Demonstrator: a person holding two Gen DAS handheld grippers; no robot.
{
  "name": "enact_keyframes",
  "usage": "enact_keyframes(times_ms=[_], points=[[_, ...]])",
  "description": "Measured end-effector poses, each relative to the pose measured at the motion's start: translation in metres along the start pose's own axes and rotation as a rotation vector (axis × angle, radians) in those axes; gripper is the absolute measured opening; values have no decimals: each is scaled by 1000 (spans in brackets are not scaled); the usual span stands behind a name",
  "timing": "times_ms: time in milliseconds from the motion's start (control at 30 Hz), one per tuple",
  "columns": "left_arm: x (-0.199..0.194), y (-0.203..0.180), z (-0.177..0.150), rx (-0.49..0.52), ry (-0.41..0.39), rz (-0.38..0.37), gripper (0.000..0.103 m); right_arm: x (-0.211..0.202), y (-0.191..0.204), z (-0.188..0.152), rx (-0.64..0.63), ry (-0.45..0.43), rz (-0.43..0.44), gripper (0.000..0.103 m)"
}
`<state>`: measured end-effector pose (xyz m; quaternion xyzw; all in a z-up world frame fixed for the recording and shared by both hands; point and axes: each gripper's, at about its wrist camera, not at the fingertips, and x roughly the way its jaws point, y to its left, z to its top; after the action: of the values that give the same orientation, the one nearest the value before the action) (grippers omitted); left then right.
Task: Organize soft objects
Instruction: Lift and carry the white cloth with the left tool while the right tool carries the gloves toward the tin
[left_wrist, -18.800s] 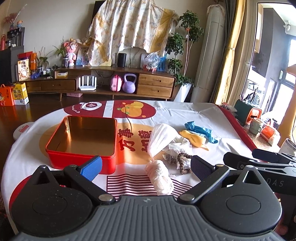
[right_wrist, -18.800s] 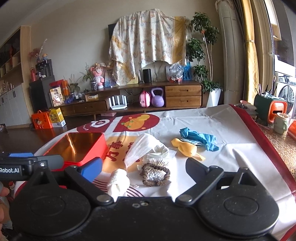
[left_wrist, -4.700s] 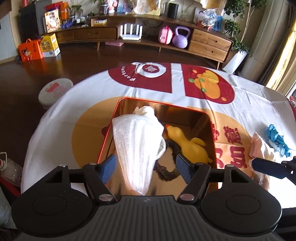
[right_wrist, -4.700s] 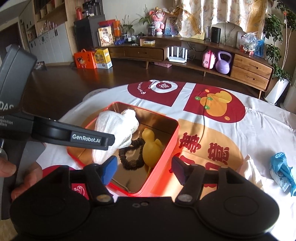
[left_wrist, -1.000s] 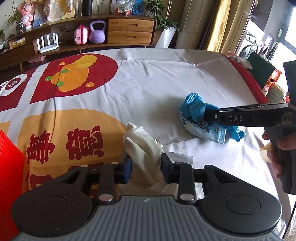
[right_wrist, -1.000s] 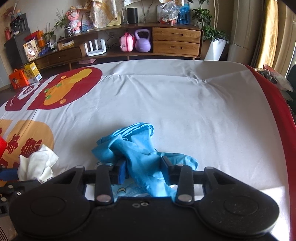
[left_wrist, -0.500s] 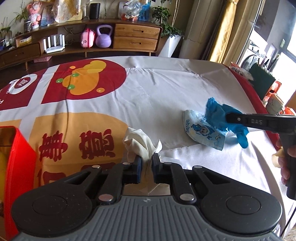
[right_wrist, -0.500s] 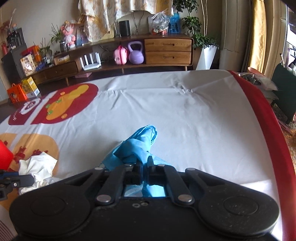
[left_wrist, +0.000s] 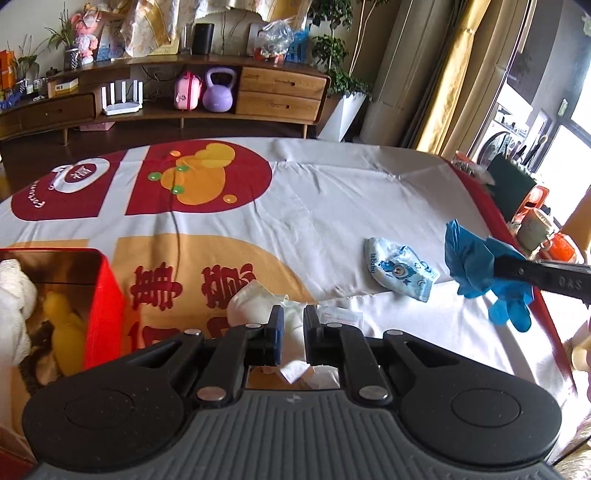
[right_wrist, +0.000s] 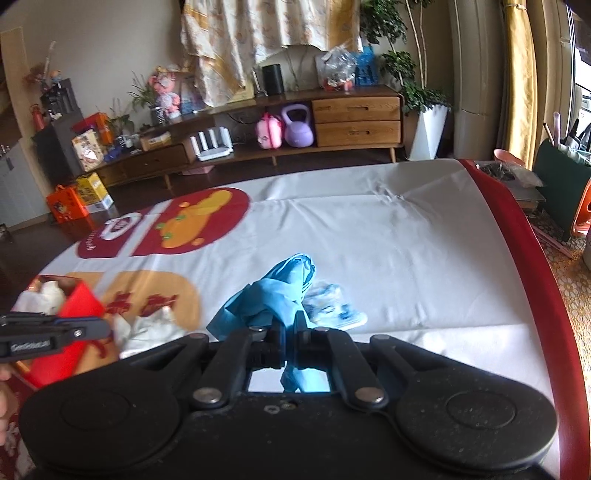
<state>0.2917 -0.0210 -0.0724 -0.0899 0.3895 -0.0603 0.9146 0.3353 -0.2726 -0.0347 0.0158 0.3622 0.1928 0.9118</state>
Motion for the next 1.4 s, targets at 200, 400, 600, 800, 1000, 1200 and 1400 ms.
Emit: enact_keyframes(times_ms=[200,400,600,800,1000,1200,1400], points=[[-6,7,-3,-22,12,-8,11,-15,17,-6,-32,-2,22,4],[7,11,-5,-37,56,-5,13,-11,13,-11,-24,13,30,5],[23,6,0,-50,69,18,92,-5,11,-18,-31,19,45,5],[54,0,0,-52,146,47,92,4,6,-23,-20,30,49,5],[73,-9,-7,10,157,95,92,10,-2,-29,-10,46,50,5],[82,-15,-10,60,170,129,91,15,-6,-32,2,58,50,5],[80,-13,-10,72,165,121,51,16,-7,-33,3,60,48,5]])
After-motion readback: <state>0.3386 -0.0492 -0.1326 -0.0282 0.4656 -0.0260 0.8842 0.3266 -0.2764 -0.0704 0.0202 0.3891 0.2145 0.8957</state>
